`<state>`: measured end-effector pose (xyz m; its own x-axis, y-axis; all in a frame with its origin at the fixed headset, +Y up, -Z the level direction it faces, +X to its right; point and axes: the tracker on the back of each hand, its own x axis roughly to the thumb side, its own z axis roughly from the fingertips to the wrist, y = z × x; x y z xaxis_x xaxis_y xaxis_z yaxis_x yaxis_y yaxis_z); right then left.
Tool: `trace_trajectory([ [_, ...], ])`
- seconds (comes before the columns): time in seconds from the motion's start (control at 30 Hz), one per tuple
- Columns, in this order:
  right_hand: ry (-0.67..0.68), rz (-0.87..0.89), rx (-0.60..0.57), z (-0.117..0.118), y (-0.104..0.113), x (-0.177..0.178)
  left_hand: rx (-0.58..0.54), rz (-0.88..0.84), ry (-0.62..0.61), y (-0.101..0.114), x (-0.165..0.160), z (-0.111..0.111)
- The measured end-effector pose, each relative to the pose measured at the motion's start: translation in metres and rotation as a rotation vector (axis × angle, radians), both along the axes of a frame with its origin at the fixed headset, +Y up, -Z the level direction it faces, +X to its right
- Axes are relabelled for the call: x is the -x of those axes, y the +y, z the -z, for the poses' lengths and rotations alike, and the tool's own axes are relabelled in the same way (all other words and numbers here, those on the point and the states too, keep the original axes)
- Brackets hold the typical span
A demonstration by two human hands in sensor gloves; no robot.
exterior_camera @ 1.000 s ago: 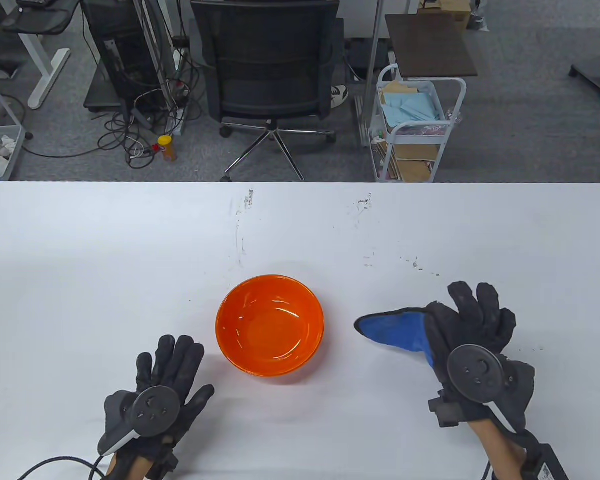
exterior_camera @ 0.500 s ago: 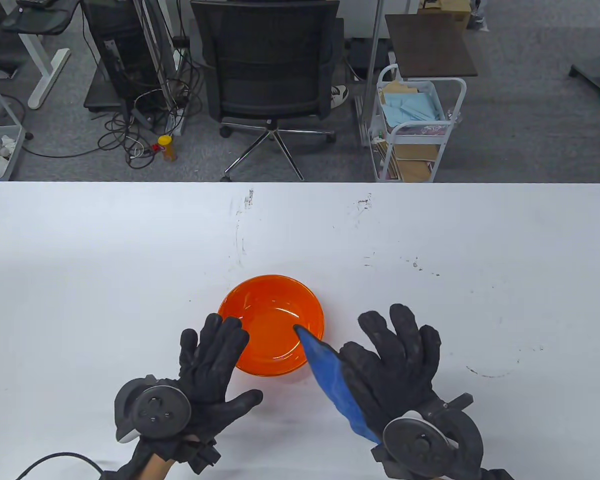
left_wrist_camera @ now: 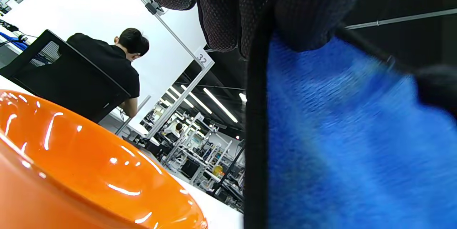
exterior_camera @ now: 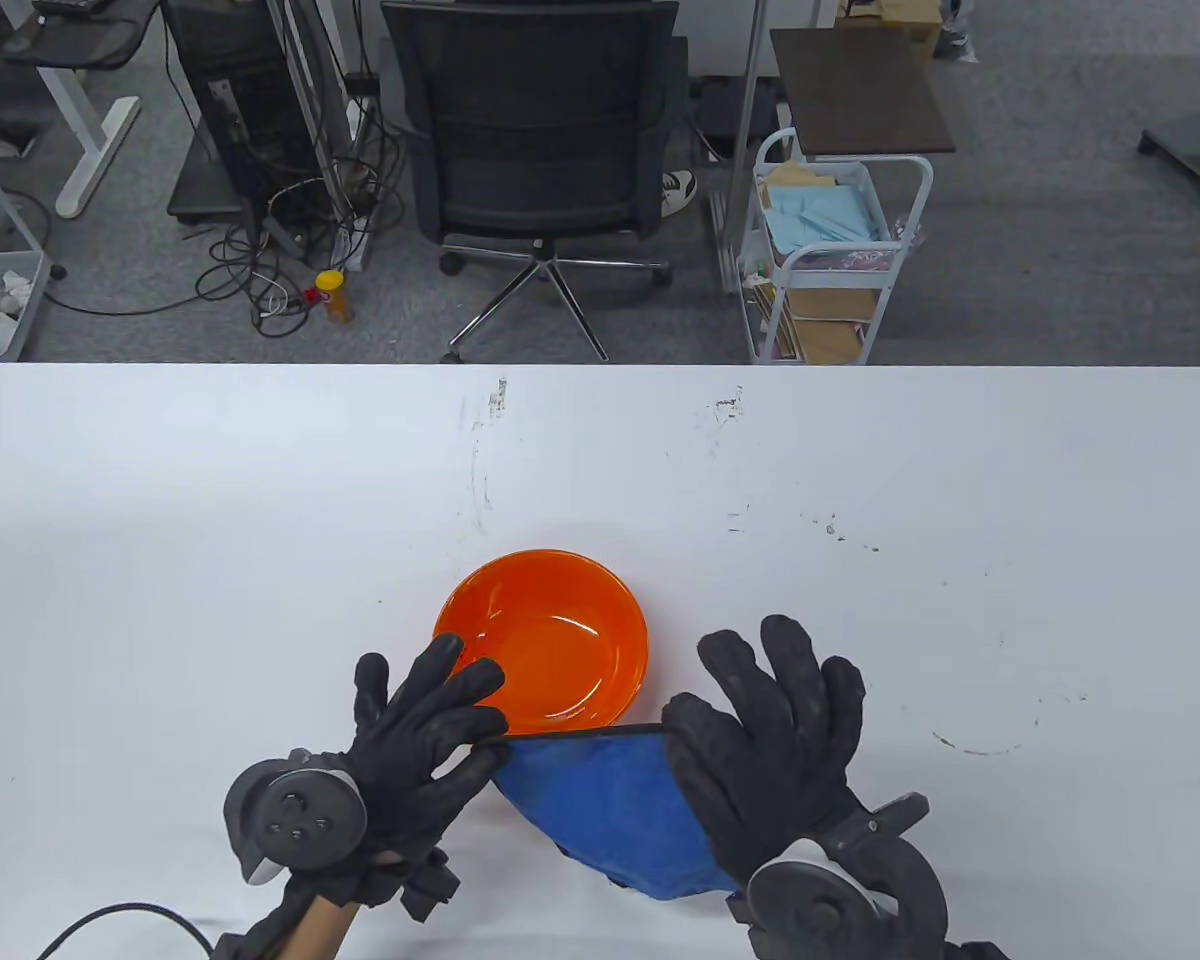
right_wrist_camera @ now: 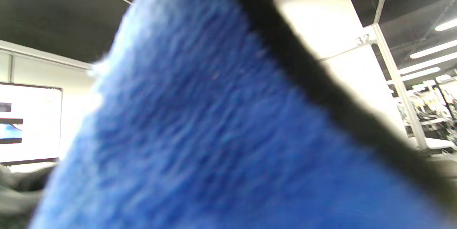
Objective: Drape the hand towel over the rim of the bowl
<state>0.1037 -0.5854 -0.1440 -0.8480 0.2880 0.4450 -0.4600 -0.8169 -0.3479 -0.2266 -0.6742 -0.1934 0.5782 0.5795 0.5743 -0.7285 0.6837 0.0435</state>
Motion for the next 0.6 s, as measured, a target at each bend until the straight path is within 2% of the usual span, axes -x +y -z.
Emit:
trace_trajectory([
  [0.13,0.038,-0.001,0.133,0.005,-0.020,-0.012,0.032,-0.011,-0.053,0.013,0.011,-0.012],
  [0.3,0.116,0.086,0.261,-0.004,-0.043,-0.013,0.018,0.000,-0.081,0.024,0.020,-0.030],
  [0.37,0.124,0.104,0.267,-0.007,-0.049,-0.012,0.024,0.021,-0.084,0.026,0.023,-0.035],
  [0.5,0.081,0.093,0.208,-0.005,-0.063,-0.007,0.049,0.059,-0.108,0.024,0.032,-0.036],
  [0.6,0.099,0.093,0.245,0.005,-0.073,0.001,0.081,0.066,-0.076,0.018,0.041,-0.030],
])
